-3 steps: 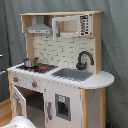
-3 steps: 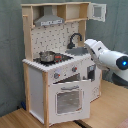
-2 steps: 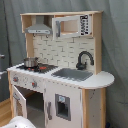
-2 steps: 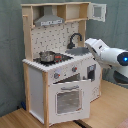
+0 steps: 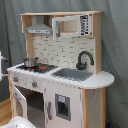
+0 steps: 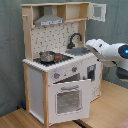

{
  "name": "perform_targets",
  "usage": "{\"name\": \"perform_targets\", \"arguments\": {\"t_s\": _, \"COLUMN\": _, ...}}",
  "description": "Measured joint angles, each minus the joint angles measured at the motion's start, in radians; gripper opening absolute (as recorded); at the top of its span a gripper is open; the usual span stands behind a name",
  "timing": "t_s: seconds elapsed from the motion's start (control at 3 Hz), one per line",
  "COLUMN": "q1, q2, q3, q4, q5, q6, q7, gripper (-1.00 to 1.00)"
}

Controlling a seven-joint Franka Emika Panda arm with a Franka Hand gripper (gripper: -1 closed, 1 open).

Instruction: Play with the kitchen

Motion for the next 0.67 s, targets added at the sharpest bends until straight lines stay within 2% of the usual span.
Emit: {"name": "perform_targets", "arguments": {"t_s": 0.67, "q1": 0.008, "q2": 0.056, "q3": -0.051, "q4": -0.001, "q5": 0.075, "q6": -0.09, "q7": -0.185, "gripper": 1.0}}
